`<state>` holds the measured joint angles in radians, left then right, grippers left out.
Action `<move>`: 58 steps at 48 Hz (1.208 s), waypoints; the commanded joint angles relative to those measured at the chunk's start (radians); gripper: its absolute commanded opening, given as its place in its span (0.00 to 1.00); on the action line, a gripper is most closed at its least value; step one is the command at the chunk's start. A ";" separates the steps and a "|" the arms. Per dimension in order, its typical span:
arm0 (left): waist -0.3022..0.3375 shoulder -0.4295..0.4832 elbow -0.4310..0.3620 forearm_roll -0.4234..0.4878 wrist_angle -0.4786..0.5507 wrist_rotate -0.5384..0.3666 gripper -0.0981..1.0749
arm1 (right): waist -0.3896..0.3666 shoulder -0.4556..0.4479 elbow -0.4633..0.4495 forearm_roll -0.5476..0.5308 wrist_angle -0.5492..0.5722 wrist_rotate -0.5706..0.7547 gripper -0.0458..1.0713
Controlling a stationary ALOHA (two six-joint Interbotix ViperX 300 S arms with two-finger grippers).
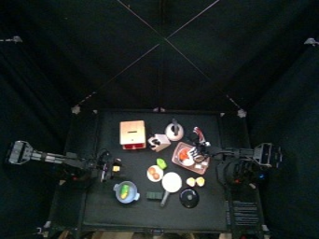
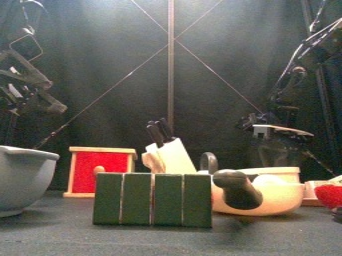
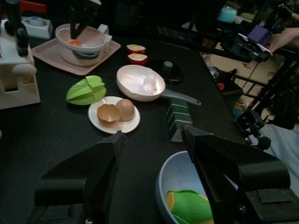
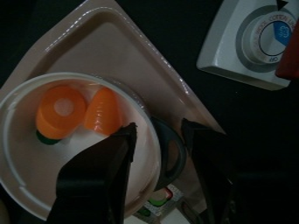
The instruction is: Grab pot
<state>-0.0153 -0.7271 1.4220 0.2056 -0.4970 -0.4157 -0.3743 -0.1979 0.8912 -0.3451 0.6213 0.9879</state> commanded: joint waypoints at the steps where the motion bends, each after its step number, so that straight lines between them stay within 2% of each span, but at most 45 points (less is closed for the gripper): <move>1: -0.002 0.002 -0.009 0.002 -0.003 0.003 0.86 | -0.005 0.002 -0.026 -0.008 -0.006 0.002 0.74; 23: 0.000 0.003 -0.006 0.000 -0.002 0.003 0.86 | -0.011 0.008 -0.061 0.000 -0.002 0.003 0.51; 38: 0.000 0.002 -0.005 -0.002 -0.002 0.003 0.86 | -0.011 -0.094 -0.058 0.048 0.005 0.005 0.50; 58: 0.000 0.003 -0.006 0.002 -0.003 0.003 0.86 | 0.000 -0.107 -0.043 0.075 0.008 0.008 0.50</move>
